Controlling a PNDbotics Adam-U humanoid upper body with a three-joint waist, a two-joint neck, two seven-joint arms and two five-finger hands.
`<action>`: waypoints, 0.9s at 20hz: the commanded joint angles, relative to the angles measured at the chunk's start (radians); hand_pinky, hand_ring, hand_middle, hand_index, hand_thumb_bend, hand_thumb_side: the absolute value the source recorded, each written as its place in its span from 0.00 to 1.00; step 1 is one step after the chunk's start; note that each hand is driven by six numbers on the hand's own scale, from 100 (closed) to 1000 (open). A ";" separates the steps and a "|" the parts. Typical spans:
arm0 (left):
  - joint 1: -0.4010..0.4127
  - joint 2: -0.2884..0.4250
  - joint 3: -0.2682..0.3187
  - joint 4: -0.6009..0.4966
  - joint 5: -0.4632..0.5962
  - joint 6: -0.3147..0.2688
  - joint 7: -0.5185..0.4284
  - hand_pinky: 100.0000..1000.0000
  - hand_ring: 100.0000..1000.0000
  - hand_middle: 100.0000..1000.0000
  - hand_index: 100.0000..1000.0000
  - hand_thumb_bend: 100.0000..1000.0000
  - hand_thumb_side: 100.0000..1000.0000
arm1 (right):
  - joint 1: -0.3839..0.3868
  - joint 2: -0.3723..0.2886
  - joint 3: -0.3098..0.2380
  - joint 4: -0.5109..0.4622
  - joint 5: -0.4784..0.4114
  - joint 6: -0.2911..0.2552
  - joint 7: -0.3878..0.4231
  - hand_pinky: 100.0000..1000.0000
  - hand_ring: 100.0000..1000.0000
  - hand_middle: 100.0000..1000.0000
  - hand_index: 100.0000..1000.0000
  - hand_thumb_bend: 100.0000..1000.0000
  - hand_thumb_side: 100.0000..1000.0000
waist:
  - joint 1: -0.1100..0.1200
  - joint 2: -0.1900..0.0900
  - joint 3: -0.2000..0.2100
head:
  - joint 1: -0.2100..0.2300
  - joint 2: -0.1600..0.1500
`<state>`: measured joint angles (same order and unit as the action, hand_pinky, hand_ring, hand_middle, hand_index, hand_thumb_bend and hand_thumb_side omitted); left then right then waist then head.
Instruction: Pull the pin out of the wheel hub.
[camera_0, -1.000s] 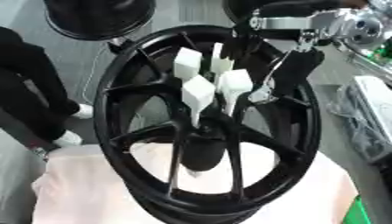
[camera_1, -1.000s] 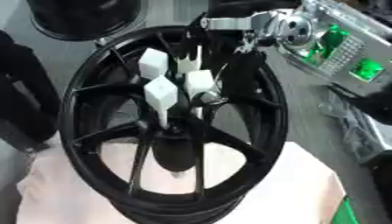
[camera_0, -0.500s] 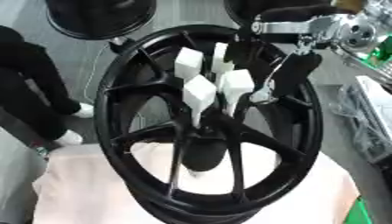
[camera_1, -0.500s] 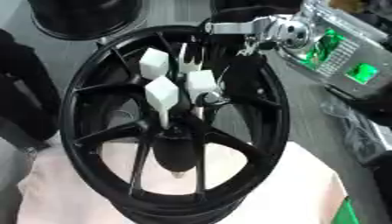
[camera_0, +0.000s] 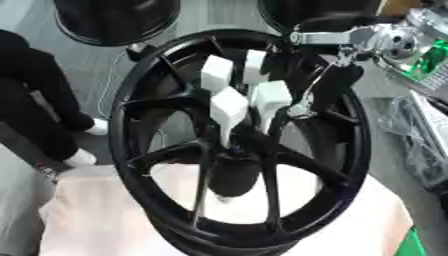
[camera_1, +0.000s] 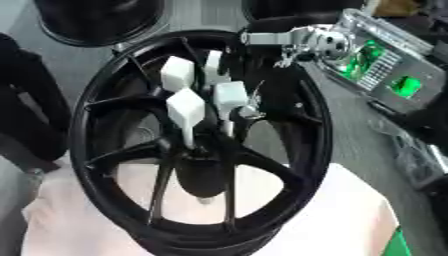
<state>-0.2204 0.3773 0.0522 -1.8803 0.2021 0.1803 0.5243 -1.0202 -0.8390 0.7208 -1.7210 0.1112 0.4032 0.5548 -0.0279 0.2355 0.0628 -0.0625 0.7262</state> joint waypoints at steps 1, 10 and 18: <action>-0.014 0.012 0.001 -0.017 0.003 -0.002 -0.003 0.65 0.67 0.66 0.73 0.21 0.72 | -0.013 -0.008 -0.014 0.011 0.009 -0.011 -0.002 0.75 0.67 0.63 0.73 0.45 0.11 | 0.003 -0.011 0.003 | 0.000 -0.014; -0.017 0.011 0.001 -0.018 0.004 -0.002 -0.004 0.65 0.68 0.66 0.73 0.21 0.73 | -0.009 0.000 -0.011 0.030 0.007 -0.017 0.000 0.75 0.67 0.63 0.72 0.44 0.11 | 0.003 -0.003 0.008 | -0.003 -0.018; -0.017 0.010 0.002 -0.018 0.005 -0.003 -0.004 0.65 0.68 0.66 0.73 0.21 0.73 | -0.006 0.011 -0.008 0.042 0.003 -0.012 0.002 0.75 0.65 0.58 0.70 0.42 0.09 | 0.004 -0.001 0.010 | -0.003 -0.019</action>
<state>-0.2260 0.3768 0.0522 -1.8804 0.2026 0.1793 0.5226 -1.0116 -0.8155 0.7218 -1.6799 0.1171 0.3895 0.5568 -0.0274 0.2472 0.0718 -0.0635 0.7184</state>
